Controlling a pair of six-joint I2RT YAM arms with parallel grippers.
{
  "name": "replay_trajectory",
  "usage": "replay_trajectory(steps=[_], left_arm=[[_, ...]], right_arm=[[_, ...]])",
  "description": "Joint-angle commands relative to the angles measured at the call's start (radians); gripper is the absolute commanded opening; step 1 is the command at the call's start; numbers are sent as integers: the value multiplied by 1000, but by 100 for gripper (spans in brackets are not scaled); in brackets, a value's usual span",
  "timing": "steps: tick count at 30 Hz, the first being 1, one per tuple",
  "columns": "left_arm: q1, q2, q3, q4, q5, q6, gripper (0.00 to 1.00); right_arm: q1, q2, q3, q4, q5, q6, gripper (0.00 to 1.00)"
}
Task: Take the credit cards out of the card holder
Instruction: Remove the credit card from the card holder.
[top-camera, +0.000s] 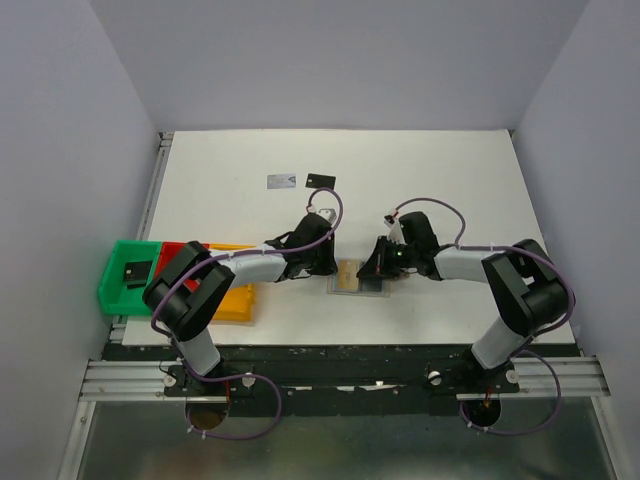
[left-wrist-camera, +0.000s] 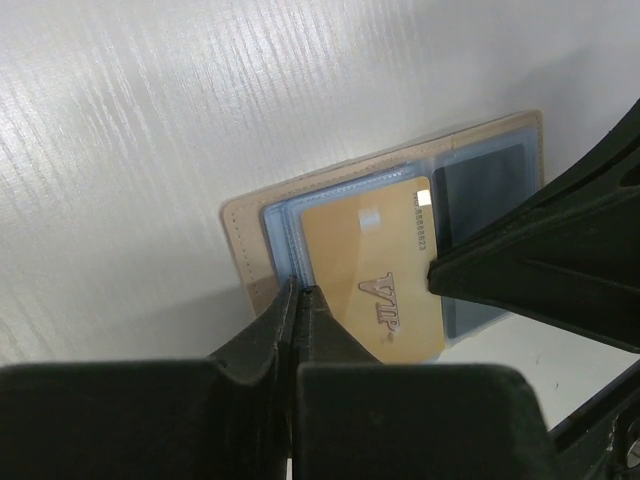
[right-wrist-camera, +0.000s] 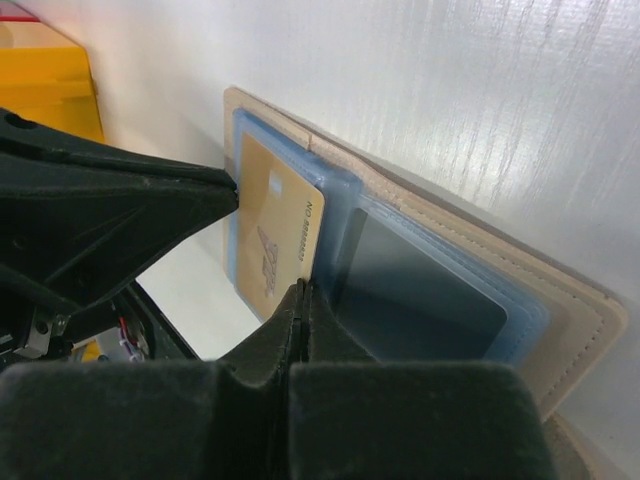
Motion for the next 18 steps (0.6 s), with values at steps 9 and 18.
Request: replay_trajectory(steps=[9,18], left_arm=[[2,38,10,-45,-22,-12,0],[2,38,-9,-33,-19,-28,0]], right_arm=[[-2,-45,-43,45,-28,21,11],[-2,20,-63,167,-86,102,32]])
